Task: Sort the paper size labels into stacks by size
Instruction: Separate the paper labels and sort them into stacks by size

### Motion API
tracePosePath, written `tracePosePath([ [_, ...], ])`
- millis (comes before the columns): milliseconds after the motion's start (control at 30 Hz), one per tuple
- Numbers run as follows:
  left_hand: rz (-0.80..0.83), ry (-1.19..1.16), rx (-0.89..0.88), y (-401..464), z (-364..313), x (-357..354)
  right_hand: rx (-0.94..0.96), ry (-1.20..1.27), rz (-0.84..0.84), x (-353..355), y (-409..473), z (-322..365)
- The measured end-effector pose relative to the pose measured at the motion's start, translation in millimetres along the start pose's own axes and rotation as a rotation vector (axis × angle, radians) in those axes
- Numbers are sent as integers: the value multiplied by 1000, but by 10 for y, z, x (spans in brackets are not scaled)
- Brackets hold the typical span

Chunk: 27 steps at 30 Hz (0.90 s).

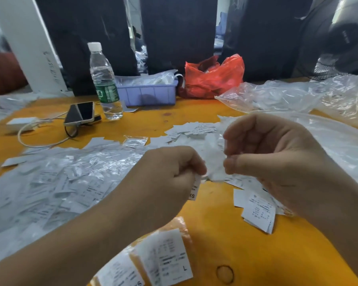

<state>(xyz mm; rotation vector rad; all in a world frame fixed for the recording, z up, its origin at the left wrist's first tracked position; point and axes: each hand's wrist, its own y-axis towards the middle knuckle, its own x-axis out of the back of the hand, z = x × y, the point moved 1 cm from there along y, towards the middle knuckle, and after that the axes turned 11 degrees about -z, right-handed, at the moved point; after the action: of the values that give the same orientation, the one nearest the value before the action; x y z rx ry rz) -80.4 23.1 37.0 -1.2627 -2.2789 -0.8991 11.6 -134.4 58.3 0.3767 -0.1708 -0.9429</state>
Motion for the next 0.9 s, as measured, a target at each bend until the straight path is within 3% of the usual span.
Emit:
tracePosePath([
  [133, -25, -162, 129, -70, 140, 238, -100, 263, 264, -364, 53, 55],
  [233, -42, -300, 262, -119, 253, 404, -144, 319, 370, -596, 166, 79],
  [400, -80, -485, 223, -235, 373, 590, -194, 333, 293, -784, 239, -41],
  [900, -273, -395, 227, -273, 537, 479, -350, 93, 208, -744, 87, -326],
])
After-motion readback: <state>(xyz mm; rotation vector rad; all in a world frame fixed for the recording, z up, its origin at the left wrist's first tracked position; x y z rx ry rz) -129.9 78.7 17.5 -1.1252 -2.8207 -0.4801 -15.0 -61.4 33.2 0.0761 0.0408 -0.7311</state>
